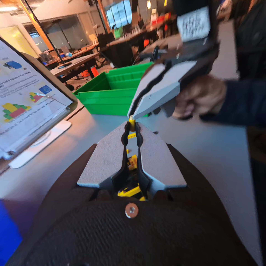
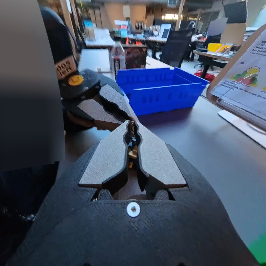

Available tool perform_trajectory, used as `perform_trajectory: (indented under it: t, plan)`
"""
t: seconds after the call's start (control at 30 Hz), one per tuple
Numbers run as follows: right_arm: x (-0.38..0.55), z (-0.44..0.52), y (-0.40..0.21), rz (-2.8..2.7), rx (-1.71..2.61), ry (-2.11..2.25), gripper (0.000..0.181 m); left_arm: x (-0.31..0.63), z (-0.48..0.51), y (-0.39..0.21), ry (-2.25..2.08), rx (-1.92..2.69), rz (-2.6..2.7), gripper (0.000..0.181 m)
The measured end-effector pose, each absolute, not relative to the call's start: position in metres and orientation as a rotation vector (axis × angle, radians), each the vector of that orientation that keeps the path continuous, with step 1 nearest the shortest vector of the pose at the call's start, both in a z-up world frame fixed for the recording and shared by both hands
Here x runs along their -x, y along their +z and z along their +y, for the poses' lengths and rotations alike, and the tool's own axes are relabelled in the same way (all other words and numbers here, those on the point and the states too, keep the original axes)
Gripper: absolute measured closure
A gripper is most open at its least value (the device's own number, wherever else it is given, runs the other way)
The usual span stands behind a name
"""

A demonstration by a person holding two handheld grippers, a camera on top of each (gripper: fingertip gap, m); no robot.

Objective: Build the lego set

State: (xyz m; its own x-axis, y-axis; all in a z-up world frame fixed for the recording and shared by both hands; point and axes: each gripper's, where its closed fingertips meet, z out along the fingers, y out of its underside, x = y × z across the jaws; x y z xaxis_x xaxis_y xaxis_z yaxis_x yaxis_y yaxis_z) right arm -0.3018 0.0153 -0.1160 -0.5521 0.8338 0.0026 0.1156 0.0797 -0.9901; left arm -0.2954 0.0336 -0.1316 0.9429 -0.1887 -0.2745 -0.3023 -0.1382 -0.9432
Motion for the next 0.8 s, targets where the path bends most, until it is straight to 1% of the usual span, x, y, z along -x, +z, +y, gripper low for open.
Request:
perform_trajectory:
  t: [0.1,0.17,0.23,0.27,0.33,0.47,0.5,0.53,0.57,0.63,0.8]
  plan:
    - [0.305,0.022,-0.123,-1.77,0.937,1.363,0.181,0.295,0.031,-0.125,0.197,1.689,0.417,0.178]
    - [0.306,0.03,-0.113,-1.664,0.931,1.395,0.181,0.296,0.033,-0.125,0.211,1.678,0.418,0.178]
    - [0.296,0.038,-0.086,-1.549,0.88,1.527,0.181,0.299,0.038,-0.139,0.128,1.743,0.387,0.177]
    - [0.291,0.04,-0.08,-1.538,0.873,1.59,0.181,0.304,0.04,-0.143,0.152,1.756,0.389,0.177]
    - [0.284,0.033,-0.088,-1.644,0.872,1.646,0.181,0.307,0.041,-0.144,0.187,1.746,0.4,0.177]
    - [0.282,0.019,-0.115,-1.816,0.79,1.375,0.181,0.299,0.042,-0.142,0.222,1.717,0.456,0.177]
    - [0.282,0.019,-0.118,-1.838,0.772,1.308,0.173,0.296,0.042,-0.143,0.234,1.715,0.477,0.177]
    - [0.282,0.018,-0.119,-1.853,0.748,1.255,0.171,0.294,0.042,-0.144,0.261,1.712,0.503,0.177]
    - [0.282,0.017,-0.119,-1.864,0.717,1.205,0.171,0.294,0.042,-0.143,0.305,1.702,0.529,0.177]
    - [0.282,0.018,-0.12,-1.877,0.664,1.098,0.181,0.294,0.042,-0.142,0.405,1.677,0.574,0.177]
    - [0.283,0.018,-0.124,-1.886,0.597,0.94,0.18,0.289,0.041,-0.138,0.525,1.611,0.645,0.177]
